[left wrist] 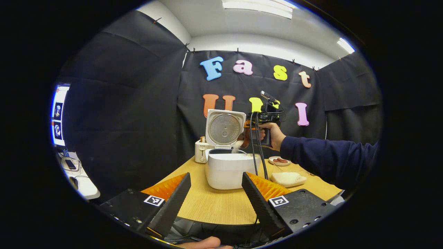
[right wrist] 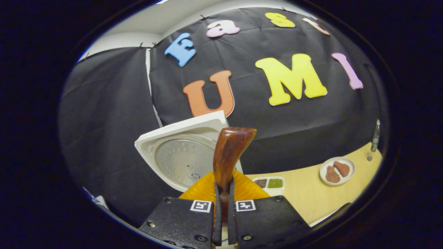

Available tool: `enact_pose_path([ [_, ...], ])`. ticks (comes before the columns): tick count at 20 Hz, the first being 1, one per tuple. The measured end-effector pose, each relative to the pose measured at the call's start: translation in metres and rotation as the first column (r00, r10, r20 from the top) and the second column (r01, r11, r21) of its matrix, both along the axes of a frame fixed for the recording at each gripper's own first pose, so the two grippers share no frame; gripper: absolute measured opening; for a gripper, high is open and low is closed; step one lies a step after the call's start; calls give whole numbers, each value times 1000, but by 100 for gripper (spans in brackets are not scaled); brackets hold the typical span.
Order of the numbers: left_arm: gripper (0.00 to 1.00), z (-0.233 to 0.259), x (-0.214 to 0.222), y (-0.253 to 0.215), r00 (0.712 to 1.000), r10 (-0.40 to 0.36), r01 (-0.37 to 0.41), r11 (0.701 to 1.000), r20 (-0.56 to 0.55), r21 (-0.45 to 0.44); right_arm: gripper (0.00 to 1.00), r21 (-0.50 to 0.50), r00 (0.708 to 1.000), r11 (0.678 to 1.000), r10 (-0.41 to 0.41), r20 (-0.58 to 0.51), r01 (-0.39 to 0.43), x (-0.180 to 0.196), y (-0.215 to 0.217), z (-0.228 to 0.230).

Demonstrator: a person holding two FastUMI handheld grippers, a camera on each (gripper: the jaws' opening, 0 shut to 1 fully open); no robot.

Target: Close the left gripper, press the button to open the rice cooker; take a wooden spoon from the chopstick holder with the right hand, scoop a spoonful of rice and pour it into the rice cooker, then put the wooden spoon back into the chopstick holder.

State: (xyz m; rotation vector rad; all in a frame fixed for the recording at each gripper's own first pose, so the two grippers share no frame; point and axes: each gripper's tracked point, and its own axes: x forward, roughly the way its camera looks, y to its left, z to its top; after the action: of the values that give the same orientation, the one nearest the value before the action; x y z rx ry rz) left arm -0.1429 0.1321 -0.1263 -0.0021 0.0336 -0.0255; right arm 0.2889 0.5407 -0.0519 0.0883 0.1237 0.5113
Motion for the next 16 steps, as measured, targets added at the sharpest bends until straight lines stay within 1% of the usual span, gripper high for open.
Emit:
enact_pose_path([
  [2, 94, 1, -1, 0, 1000, -1, 1, 1000, 2, -6, 12, -97, 997, 995, 25, 78, -17, -6, 10, 0],
  [4, 94, 1, -3, 1, 1000, 1, -1, 1000, 2, -11, 12, -169, 990, 984, 75, 123, -53, -18, 25, -2],
  [8, 94, 3, -8, -2, 1000, 13, -13, 1000, 8, 6, 12, -307, 967, 950, 122, 223, -50, -33, 38, -8],
  [10, 94, 5, -11, -7, 1000, 1, -1, 1000, 12, 1, 12, -323, 961, 946, 124, 248, -39, -37, 38, -10],
  [12, 94, 5, -12, -12, 1000, -11, 11, 1000, 11, -4, 12, -306, 961, 951, 114, 251, -33, -38, 31, -7],
  [16, 94, 13, -9, -18, 1000, -1, 1, 1000, 17, 3, 12, -277, 960, 961, 95, 262, -19, -45, 0, 9],
])
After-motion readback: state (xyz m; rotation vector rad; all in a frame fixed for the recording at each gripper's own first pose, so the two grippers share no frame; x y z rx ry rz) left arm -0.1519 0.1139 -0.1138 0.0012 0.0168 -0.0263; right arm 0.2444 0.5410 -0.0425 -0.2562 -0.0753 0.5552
